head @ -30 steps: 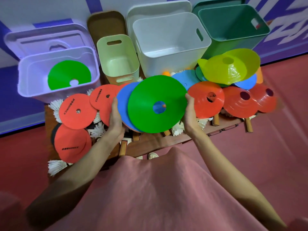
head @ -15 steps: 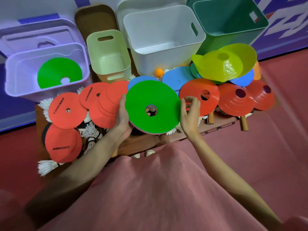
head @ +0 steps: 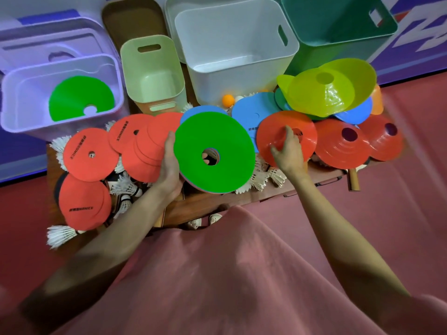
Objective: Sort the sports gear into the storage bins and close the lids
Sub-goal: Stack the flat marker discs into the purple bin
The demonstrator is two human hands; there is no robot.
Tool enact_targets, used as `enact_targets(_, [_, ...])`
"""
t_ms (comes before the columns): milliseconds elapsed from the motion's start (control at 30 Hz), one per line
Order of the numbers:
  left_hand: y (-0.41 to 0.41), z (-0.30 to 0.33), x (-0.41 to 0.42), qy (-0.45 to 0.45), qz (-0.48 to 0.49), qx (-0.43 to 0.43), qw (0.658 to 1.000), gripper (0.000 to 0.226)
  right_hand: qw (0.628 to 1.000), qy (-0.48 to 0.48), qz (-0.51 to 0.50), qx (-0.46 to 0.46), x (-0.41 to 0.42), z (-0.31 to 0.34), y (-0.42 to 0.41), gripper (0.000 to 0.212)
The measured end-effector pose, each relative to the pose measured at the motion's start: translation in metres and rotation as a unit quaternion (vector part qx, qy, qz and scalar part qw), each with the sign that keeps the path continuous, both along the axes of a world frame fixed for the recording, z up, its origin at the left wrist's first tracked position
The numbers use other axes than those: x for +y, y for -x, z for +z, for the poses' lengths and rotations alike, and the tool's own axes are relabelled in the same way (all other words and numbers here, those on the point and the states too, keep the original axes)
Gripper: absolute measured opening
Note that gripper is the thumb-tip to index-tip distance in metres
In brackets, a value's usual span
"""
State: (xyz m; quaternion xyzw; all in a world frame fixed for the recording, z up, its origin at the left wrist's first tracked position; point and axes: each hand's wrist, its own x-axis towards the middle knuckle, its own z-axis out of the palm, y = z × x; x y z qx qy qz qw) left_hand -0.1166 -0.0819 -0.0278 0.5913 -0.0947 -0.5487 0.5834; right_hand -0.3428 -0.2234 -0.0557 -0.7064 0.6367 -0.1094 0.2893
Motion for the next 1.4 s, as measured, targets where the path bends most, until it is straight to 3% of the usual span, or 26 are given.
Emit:
enact_targets(100, [-0.004,0.003,0.002,0.0,0.015,-0.011,1.0,0.062,0.999,0.043,-0.001,0.009,0.005,0.013,-0.004,0.077])
enact_targets(233, [-0.017,0.006,0.01,-0.005,0.063,-0.041,0.997,0.054,0.996,0.074,0.007,-0.048,0.027,0.046,-0.017,0.098])
enact_targets(367, [-0.034,0.004,0.024,-0.008,0.091,-0.084,0.992,0.055,0.984,0.092,0.076,-0.133,0.045,0.078,-0.041,0.079])
enact_targets(433, [-0.042,0.005,0.03,-0.006,0.106,-0.085,0.991,0.054,0.969,0.053,0.116,-0.212,0.05,0.086,-0.054,0.065])
enact_targets(567, [-0.055,0.007,0.039,-0.002,0.146,-0.085,0.986,0.047,0.902,-0.154,0.102,-0.39,0.058,0.105,-0.086,0.04])
enact_targets(667, [-0.064,0.007,0.047,-0.03,0.187,-0.064,0.98,0.05,0.868,-0.243,0.098,-0.422,0.066,0.103,-0.107,0.043])
enact_targets(733, [-0.07,0.007,0.052,-0.044,0.201,-0.037,0.978,0.062,0.865,-0.255,0.082,-0.424,0.071,0.096,-0.121,0.042])
enact_targets(767, [-0.071,0.008,0.054,-0.049,0.204,-0.025,0.978,0.067,0.881,-0.235,0.072,-0.404,0.071,0.091,-0.129,0.043])
enact_targets(867, [-0.082,0.009,0.063,-0.038,0.223,-0.008,0.974,0.059,0.953,-0.064,0.125,-0.27,0.071,0.071,-0.151,0.042])
enact_targets(967, [-0.095,0.006,0.074,-0.049,0.236,0.005,0.97,0.049,0.958,0.052,0.172,-0.223,0.074,0.053,-0.166,0.025])
enact_targets(1100, [-0.117,0.004,0.088,-0.048,0.235,0.016,0.971,0.049,0.954,0.063,0.187,-0.228,0.079,0.042,-0.197,0.028])
enact_targets(1233, [-0.14,0.007,0.089,-0.036,0.252,0.03,0.967,0.049,0.959,-0.019,0.215,-0.182,0.071,0.03,-0.23,0.021])
enact_targets(1400, [-0.179,0.012,0.077,-0.079,0.269,-0.027,0.959,0.045,0.954,-0.014,0.246,-0.172,0.061,0.023,-0.279,0.023])
